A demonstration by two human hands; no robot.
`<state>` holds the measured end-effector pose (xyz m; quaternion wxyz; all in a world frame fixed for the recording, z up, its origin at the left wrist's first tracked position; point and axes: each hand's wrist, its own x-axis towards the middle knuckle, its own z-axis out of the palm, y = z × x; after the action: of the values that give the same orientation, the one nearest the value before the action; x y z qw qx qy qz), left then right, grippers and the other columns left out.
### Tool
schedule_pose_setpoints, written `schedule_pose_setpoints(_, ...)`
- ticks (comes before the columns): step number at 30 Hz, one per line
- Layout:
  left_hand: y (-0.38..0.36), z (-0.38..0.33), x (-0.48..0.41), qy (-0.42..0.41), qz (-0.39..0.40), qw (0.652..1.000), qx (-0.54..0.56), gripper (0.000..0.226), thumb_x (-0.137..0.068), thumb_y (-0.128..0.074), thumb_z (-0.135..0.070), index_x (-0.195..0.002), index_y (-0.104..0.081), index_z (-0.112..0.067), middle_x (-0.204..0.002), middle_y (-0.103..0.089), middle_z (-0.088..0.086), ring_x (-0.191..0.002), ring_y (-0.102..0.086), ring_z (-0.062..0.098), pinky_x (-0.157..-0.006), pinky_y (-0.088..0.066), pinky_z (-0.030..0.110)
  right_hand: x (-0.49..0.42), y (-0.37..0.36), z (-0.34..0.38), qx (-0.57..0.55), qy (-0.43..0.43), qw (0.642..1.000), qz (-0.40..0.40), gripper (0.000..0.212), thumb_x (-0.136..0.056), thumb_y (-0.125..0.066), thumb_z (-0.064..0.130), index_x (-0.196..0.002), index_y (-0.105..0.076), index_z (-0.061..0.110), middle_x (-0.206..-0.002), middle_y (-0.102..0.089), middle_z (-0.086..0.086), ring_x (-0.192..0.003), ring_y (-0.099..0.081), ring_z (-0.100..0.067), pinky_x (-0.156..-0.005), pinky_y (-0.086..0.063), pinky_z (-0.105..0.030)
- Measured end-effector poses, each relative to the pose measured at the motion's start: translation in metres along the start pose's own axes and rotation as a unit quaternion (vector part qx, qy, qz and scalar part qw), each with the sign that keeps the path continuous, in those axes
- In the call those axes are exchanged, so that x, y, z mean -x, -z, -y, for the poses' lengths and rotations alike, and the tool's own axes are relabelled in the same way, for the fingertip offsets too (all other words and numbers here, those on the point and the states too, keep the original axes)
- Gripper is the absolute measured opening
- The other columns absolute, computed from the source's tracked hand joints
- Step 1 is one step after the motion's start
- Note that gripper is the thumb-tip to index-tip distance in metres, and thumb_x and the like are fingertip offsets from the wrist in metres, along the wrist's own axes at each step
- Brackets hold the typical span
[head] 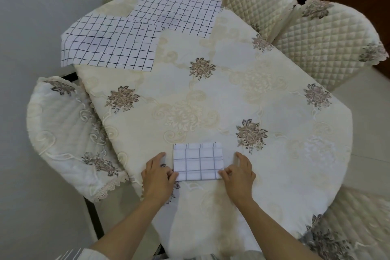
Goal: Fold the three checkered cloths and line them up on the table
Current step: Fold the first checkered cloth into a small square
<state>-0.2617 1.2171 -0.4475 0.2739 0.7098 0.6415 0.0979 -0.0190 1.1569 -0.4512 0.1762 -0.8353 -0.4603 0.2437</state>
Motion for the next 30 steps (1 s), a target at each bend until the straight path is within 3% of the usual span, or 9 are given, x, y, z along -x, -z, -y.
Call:
schedule_pose_setpoints(5, 0.002, 0.003, 0.002, -0.001, 0.036, 0.999, 0.022, 0.035, -0.073, -0.078, -0.044, -0.054, -0.053, -0.030, -0.154, -0.029, -0.016, -0.140, -0.020, 0.015, -0.103, -0.024, 0.040, -0.001, -0.003, 0.002, 0.002, -0.004, 1.000, -0.013, 0.024, -0.083, -0.068, 0.028, -0.061, -0.060, 0.019, -0.153, -0.031, 0.002, -0.141, -0.016, -0.016, -0.097, -0.027, -0.042)
schedule_pose_setpoints(10, 0.003, 0.007, 0.003, -0.006, 0.053, 0.998, 0.014, 0.025, -0.070, -0.080, -0.039, -0.059, -0.060, -0.029, -0.157, -0.022, -0.017, -0.141, -0.014, 0.013, -0.103, -0.020, 0.039, -0.001, -0.003, 0.006, -0.016, -0.015, 1.000, -0.021, 0.027, -0.083, -0.067, 0.029, -0.059, -0.058, 0.021, -0.152, -0.030, 0.003, -0.140, -0.016, -0.014, -0.100, -0.026, -0.044)
schedule_pose_setpoints(17, 0.002, 0.007, 0.001, 0.002, 0.074, 0.997, -0.014, 0.026, -0.078, -0.074, -0.044, -0.064, -0.060, -0.027, -0.159, -0.015, -0.016, -0.143, -0.007, 0.014, -0.107, -0.019, 0.041, 0.001, 0.006, 0.000, -0.015, 0.007, 0.999, 0.033, 0.029, -0.075, -0.072, 0.050, -0.067, -0.064, 0.024, -0.159, -0.020, 0.003, -0.147, -0.005, -0.016, -0.109, -0.017, -0.048)
schedule_pose_setpoints(22, 0.002, 0.007, 0.001, -0.001, 0.071, 0.997, -0.015, 0.027, -0.081, -0.071, -0.043, -0.064, -0.058, -0.027, -0.159, -0.016, -0.015, -0.143, -0.009, 0.016, -0.106, -0.020, 0.042, 0.000, 0.010, -0.009, -0.014, 0.035, 0.998, 0.051, 0.019, -0.076, -0.077, 0.038, -0.070, -0.060, 0.031, -0.161, -0.015, 0.001, -0.148, 0.001, -0.016, -0.110, -0.014, -0.046)
schedule_pose_setpoints(30, 0.008, -0.001, -0.007, 0.022, 0.061, 0.998, -0.021, 0.029, -0.085, -0.066, -0.038, -0.059, -0.059, -0.028, -0.153, -0.025, -0.014, -0.138, -0.014, 0.013, -0.099, -0.023, 0.038, -0.003, 0.007, -0.002, 0.009, 0.011, 0.999, 0.050, 0.019, -0.082, -0.069, 0.033, -0.069, -0.063, 0.021, -0.161, -0.012, 0.002, -0.148, 0.003, -0.016, -0.110, -0.013, -0.045)
